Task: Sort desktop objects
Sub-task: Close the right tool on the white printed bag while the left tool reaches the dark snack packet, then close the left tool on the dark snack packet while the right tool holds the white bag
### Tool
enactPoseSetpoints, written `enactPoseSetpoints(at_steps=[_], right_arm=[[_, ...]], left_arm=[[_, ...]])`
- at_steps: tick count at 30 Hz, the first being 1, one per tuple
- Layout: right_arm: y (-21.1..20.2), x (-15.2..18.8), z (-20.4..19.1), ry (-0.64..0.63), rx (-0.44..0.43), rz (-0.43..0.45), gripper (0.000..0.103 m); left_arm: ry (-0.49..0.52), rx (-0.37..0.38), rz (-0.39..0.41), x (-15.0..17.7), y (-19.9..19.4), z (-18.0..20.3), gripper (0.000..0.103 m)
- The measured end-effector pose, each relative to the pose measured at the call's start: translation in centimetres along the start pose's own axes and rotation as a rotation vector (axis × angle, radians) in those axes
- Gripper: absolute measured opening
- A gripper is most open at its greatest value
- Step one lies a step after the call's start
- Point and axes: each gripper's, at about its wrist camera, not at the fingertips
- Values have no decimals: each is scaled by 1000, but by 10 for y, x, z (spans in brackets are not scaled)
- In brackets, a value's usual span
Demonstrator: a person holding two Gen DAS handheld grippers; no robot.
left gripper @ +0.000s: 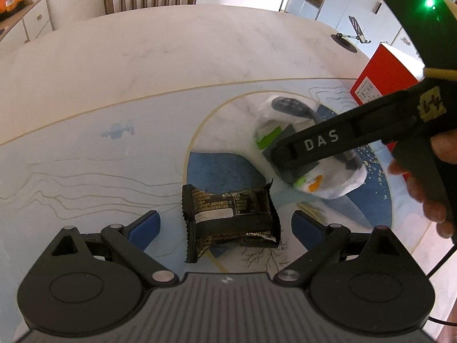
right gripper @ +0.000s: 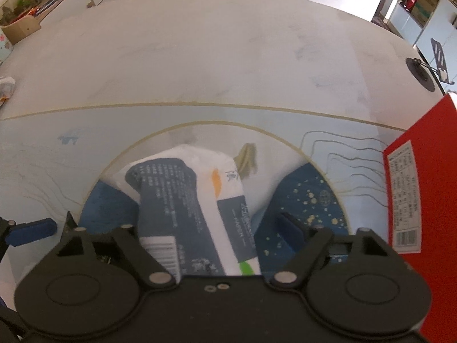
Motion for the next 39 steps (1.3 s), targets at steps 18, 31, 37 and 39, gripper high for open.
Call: enactPoseSetpoints(at_steps=[18,31,37,39], right_arm=[[-7,-3,9,51,-17,-10,45],[-24,13,19,97,-60,-2,41],[-44,26,23,113,-83,20,40],[-51,31,24,123,-90,29,41]], left_arm=[[61,-65,-7,-3,-5,15,58],[37,-28,-35,2,-12,11,54],[26,-31,-41,9,-22,11,53],[20,-29,-36,10,-28,12,53]])
Point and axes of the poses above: each gripper's, at about its wrist camera, not at the fingertips, and y roughly the way its jaws point, z to its right, x to its underside, and after that the axes turned 2 degrees about x, right-handed
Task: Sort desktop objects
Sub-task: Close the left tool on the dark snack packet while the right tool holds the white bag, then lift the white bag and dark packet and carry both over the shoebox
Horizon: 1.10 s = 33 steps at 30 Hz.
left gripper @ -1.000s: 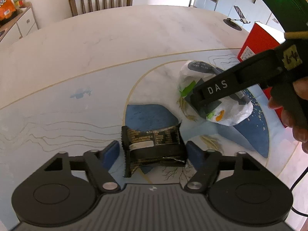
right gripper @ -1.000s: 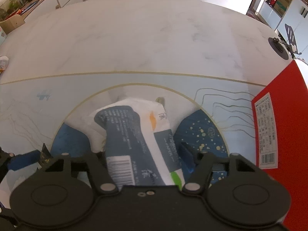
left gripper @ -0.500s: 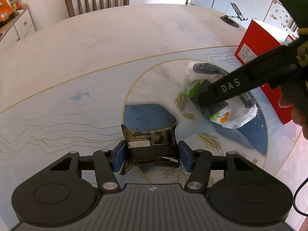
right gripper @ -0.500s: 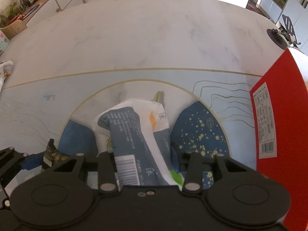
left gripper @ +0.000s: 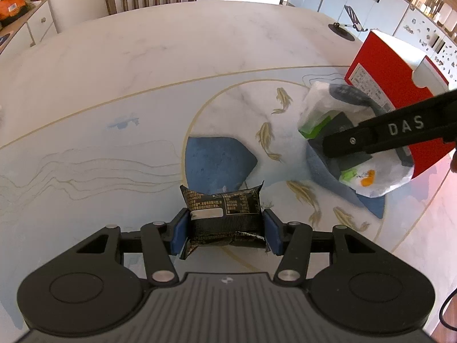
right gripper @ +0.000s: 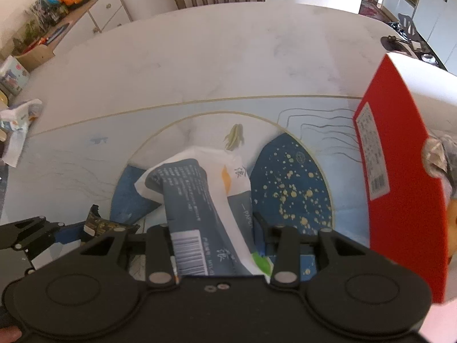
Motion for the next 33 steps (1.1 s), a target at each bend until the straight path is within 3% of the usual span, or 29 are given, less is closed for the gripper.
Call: enactPoseSetpoints(at_steps=[18,33], right_arm=[[-71,43,13,41,-50,89,41],[-114,67,64,124,-27,157,41]], left_arm=[[87,17,69,1,-67,41,53],[177,47,109,-16,-98,96,53]])
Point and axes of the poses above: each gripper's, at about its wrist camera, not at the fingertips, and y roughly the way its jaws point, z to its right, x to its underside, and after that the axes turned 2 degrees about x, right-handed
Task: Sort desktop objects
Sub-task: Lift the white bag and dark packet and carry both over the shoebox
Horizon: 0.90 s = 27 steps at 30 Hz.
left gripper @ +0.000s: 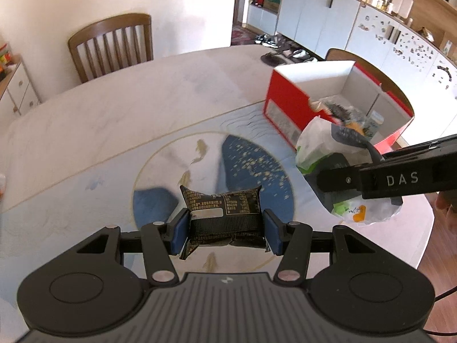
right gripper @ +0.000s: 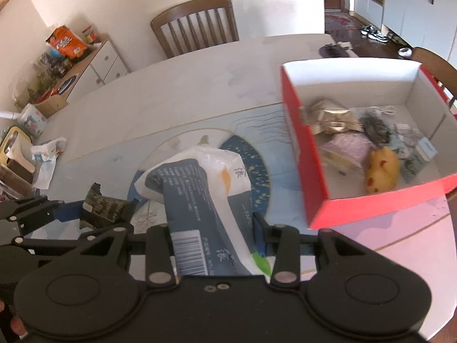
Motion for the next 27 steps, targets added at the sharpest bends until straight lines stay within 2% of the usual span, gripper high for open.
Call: enactPoseSetpoints(at_steps=[15,27], right_arm=[[-31,-13,54,35,38,56,41],[-41,-26,103,44,75,65,41]], left_arm=[[94,47,29,-44,3,58,53],[153,67,26,-76,26,102,53]])
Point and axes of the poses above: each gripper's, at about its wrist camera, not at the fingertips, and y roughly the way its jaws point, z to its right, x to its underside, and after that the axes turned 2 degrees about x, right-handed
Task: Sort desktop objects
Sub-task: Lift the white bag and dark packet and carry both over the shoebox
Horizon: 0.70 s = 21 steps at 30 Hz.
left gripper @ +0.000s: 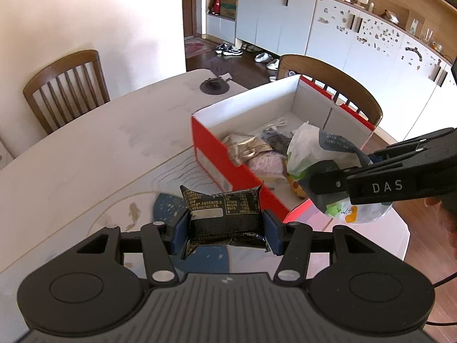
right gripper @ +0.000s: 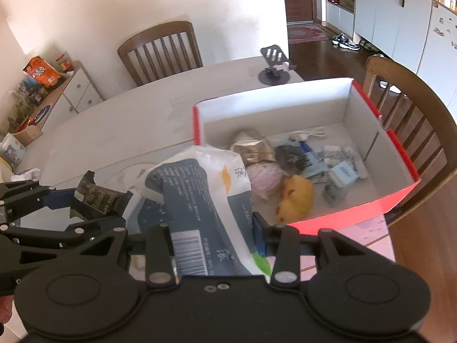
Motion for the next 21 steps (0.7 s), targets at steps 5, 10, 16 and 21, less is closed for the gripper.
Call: enactPoseSetpoints(at_steps=[5,10,16,21], right_arm=[[-1,-8,21,4,14,7,41],[0,-15,42,10,27,10,41],[5,-24,63,20,38,5,41],[13,-35,79,35,45,3,41]], left_arm=[[15,4,-6,-11,14,14,53],[24,9,-9,-24,26,28,53],[43,13,-14,-39,40,42,53],[52,15,-24,-49,55,52,54]])
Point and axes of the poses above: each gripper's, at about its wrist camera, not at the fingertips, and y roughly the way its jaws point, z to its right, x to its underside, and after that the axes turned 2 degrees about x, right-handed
